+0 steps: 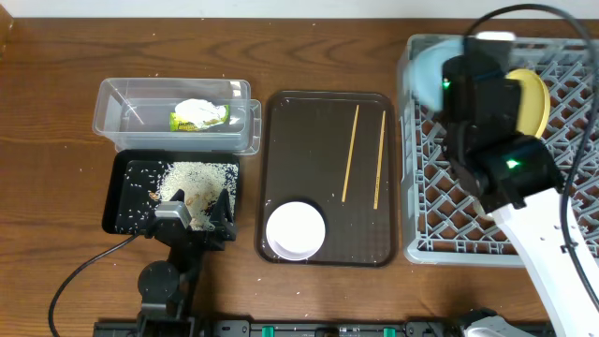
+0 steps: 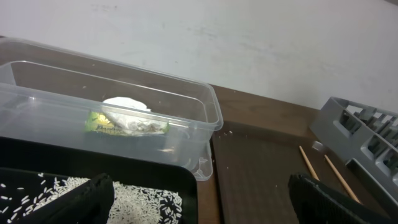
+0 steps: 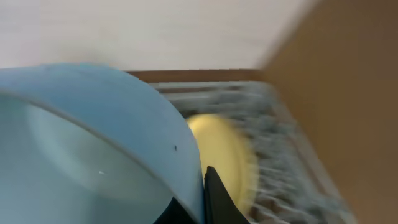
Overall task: Sort waste into correct bins and load items into the dishwasher rack
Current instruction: 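Place the light-blue bowl in the rack beside the plate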
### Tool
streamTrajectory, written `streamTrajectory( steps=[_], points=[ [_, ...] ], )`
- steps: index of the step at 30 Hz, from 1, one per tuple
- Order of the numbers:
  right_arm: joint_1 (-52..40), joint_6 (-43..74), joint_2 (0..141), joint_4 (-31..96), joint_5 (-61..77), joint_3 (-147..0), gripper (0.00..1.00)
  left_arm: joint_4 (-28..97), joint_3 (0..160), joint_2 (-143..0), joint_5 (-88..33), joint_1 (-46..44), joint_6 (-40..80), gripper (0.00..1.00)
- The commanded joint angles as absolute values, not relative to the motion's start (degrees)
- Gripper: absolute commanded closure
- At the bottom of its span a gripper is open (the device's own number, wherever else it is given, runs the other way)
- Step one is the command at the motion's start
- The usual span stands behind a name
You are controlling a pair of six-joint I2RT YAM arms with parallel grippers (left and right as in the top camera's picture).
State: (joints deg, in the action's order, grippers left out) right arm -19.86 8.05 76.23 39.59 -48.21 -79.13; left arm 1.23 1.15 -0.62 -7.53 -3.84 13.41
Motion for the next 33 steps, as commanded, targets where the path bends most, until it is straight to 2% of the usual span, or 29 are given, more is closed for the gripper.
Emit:
streamTrajectory(
  steps=[1,8,21,33],
  points=[
    [-16.47,12.25,78.24,39.62,-68.23,-78.96,0.98,3.01,0.23,-0.23,-8.36,-3.55,12.49,0.08],
    [-12.36,13.23,87.29,39.62,-70.52,-78.96,0.99,2.98,0.23,-0.23,-8.36,-3.55,12.49,0.08],
    [-12.49,9.5,110.06,38.35,-76.73,-78.96,0.99,2.98,0.23,-0.23,-8.36,-3.55,12.49,0.08],
    [-12.93,8.91,112.14,37.17,-83.07,-78.96,0.99,3.01,0.23,-0.23,-8.36,-3.55,12.49,0.08]
  ],
)
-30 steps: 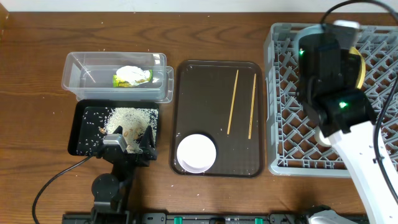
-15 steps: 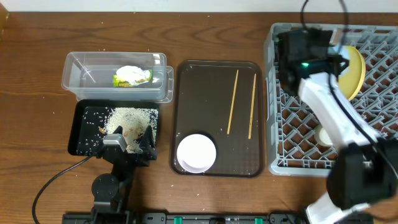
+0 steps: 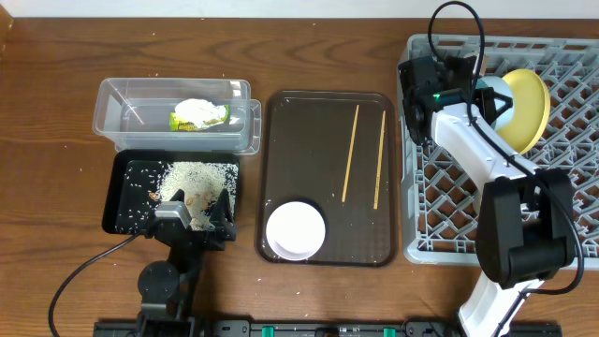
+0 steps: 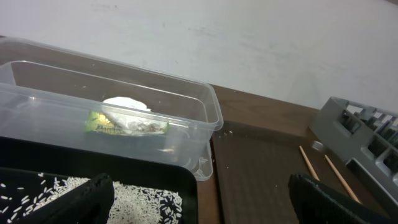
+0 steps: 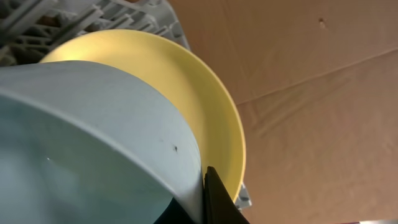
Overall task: Sort waste into correct bins and load items into the dishwasher rack
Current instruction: 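Place the light-blue bowl in the rack beside the plate, then reach right gripper to the pink bowl and grasp it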
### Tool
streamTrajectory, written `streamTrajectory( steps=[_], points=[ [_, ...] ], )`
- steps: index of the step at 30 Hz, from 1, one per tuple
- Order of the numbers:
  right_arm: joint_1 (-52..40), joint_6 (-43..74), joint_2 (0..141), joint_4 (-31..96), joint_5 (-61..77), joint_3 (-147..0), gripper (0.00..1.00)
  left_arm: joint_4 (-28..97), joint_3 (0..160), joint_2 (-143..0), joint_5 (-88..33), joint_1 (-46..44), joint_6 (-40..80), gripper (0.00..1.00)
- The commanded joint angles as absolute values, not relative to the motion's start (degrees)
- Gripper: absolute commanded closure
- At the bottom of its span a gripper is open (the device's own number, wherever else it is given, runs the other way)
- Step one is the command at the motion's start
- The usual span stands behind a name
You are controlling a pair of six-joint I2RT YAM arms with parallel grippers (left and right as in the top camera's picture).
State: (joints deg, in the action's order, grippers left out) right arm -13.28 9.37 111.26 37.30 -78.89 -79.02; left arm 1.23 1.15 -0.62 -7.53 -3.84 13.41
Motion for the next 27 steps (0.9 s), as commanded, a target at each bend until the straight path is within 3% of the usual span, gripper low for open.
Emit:
streamTrajectory(
  steps=[1,5,11,18,27],
  points=[
    [-12.95,8.93,112.14,37.65,-82.35,-78.96,0.99,2.98,0.23,-0.23,-8.36,-3.55,12.49,0.08],
    [-14.37,8.95,112.14,42.24,-75.26,-78.96,0.96,2.98,0.23,-0.23,-8.36,-3.55,12.49,0.08],
    [-20.01,13.93,111.94,52.58,-65.25,-78.98,0.53,3.01,0.23,-0.23,-8.36,-3.55,12.49,0.08],
    [-25.1,18.35,106.13,57.69,-51.07,-81.34,0.4,2.98,0.23,-0.23,-8.38,-3.55,12.49,0.08],
    [-33.04,7.77,93.54,53.39,-5.69,-83.68,0.4,2.98,0.23,-0.23,-8.36,-3.55,12.49,0.08]
  ],
)
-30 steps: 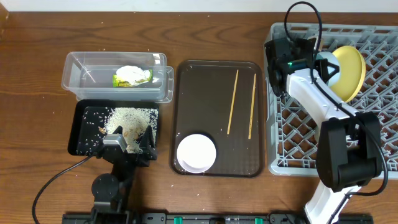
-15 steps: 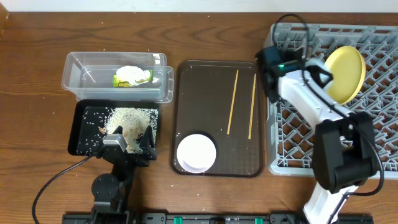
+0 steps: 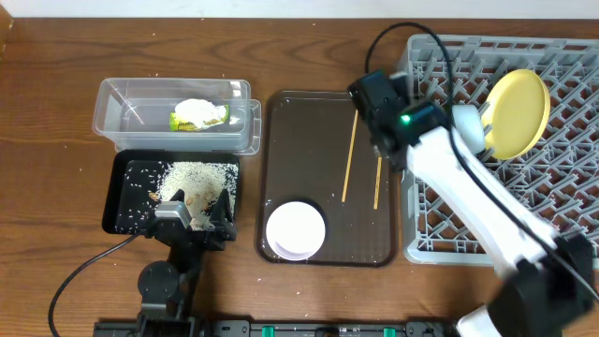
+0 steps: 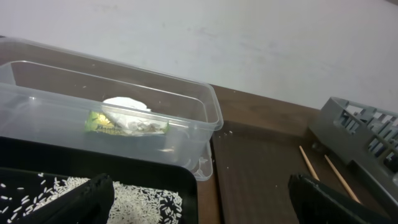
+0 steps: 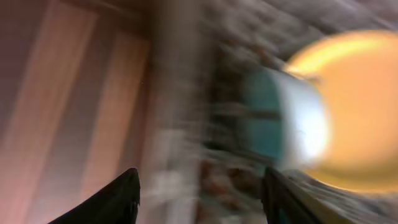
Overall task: Sort waste into correct bins and load items into the dishwasher rack
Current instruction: 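Reach right gripper to the pink bowl and grasp it, then carry the pink bowl into the dish rack and release it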
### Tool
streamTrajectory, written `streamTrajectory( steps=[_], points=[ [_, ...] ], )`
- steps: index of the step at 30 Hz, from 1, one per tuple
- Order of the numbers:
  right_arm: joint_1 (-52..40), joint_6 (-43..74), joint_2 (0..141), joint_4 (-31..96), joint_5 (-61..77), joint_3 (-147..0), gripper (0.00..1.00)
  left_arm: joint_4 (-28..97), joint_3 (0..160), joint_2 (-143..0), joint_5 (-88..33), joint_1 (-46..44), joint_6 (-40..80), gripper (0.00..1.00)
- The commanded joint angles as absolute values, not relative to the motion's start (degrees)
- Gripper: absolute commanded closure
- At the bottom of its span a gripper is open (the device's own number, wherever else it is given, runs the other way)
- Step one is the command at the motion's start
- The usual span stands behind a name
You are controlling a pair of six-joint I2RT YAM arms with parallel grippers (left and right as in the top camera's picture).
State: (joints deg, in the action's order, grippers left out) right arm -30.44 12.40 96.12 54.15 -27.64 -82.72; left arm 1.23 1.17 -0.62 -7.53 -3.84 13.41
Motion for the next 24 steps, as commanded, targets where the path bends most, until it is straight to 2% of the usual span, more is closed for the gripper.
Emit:
streamTrajectory(
  steps=[1,4,11,16,18,20,22,24],
  points=[
    [-34.0,7.07,93.36,53.08,-2.07,-83.68,0.4,3.01,0.23,-0.23,-8.36,-3.55,12.49,0.08],
    [-37.87,6.74,94.15,53.3,4.49,-83.31,0.39,2.98,0.23,-0.23,-8.36,-3.55,12.49,0.08],
    [-46.35,4.95,100.68,54.26,5.45,-80.4,0.35,2.98,0.23,-0.23,-8.36,-3.55,12.49,0.08],
    [-48.62,4.62,108.57,56.4,4.23,-80.18,0.46,3.01,0.23,-0.23,-8.36,-3.55,12.49,0.08],
    [-48.47,4.64,111.37,56.18,3.9,-80.18,0.57,2.98,0.23,-0.23,-8.36,-3.55,12.49,0.08],
    [-48.03,4.62,112.97,56.16,3.88,-80.18,0.81,3.01,0.23,-0.23,-8.36,-3.55,12.49,0.08],
    [-47.35,4.62,113.21,56.18,3.53,-80.18,0.96,2.98,0.23,-0.23,-8.36,-3.55,12.49,0.08],
    [-46.5,4.64,112.2,56.12,2.85,-80.34,0.99,3.01,0.23,-0.23,-8.36,-3.55,12.49,0.08]
  ],
)
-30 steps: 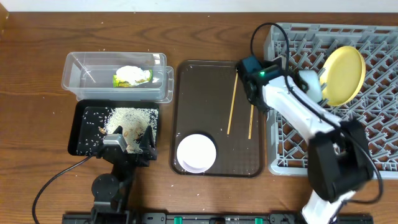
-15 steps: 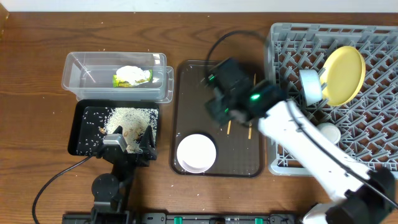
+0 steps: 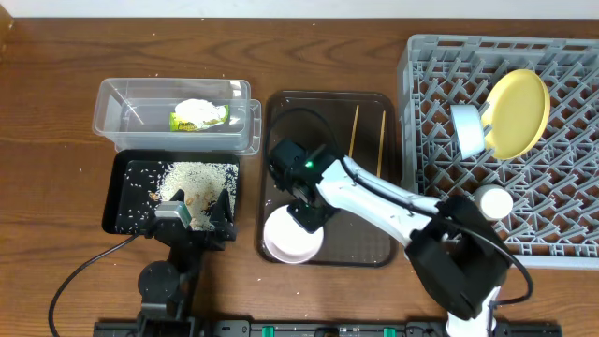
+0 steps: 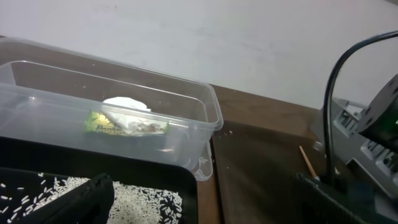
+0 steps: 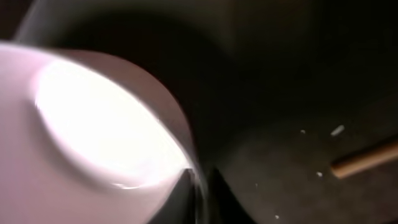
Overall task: Sort waste into correct bins and load items into the dishwasher rack
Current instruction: 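Carry the pink bowl into the dish rack and release it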
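Note:
A white bowl (image 3: 292,238) sits at the front left corner of the brown tray (image 3: 328,112). My right gripper (image 3: 305,213) is down on its right rim. The right wrist view shows that rim (image 5: 186,155) pinched between the shut fingers of the right gripper (image 5: 199,182). Two chopsticks (image 3: 382,140) lie on the tray, partly under the right arm. A light blue bowl (image 3: 466,129) and a yellow plate (image 3: 517,101) stand on edge in the grey rack (image 3: 440,215). My left gripper (image 3: 192,217) rests open over the black rice tray (image 3: 126,201), seen wide open (image 4: 200,190) in its wrist view.
A clear bin (image 3: 112,122) behind the black tray holds a green-and-white wrapper (image 3: 198,114). The wrapper (image 4: 127,121) also shows in the left wrist view. The right arm lies across the brown tray from the rack side.
My right gripper was open over the tray's far right, beside the rack. It is now at the front left of the tray, shut on the white bowl's rim. The left arm is unchanged.
My right gripper first held the blue bowl above the rack. Then it held the bowl against the yellow plate in the rack. After that the bowl stood in the rack and the gripper was open over the tray. Now it grips the white bowl.

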### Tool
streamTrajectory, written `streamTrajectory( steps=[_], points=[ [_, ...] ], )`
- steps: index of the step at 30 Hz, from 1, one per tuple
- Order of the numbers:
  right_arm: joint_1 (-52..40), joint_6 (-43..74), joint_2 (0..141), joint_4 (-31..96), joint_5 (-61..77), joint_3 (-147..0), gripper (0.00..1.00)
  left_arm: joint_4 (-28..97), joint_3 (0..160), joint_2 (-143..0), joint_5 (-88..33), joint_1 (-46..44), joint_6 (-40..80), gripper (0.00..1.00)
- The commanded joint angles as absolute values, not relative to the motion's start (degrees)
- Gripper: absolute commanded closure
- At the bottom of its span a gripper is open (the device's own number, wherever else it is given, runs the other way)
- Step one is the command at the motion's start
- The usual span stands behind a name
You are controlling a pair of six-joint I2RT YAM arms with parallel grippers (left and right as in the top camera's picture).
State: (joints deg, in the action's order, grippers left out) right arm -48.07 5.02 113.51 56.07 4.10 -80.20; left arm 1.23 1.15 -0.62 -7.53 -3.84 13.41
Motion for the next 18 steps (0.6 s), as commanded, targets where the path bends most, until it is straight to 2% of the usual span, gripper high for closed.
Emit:
streamTrajectory(
  steps=[1,7,12,18],
  points=[
    [-45.8,4.69,111.24,56.12,2.09,-80.49,0.99,3.01,0.23,-0.23,-8.36,-3.55,12.49,0.08],
    [-39.35,10.81,99.92,56.1,-12.38,-80.86,0.99,2.98,0.23,-0.23,-8.36,-3.55,12.49,0.08],
    [-31.44,20.58,88.31,54.35,-37.36,-80.86,0.99,2.98,0.23,-0.23,-8.36,-3.55,12.49,0.08],
    [-22.37,21.12,81.58,47.07,-56.8,-80.86,0.99,3.01,0.23,-0.23,-8.36,-3.55,12.49,0.08]
  ],
)
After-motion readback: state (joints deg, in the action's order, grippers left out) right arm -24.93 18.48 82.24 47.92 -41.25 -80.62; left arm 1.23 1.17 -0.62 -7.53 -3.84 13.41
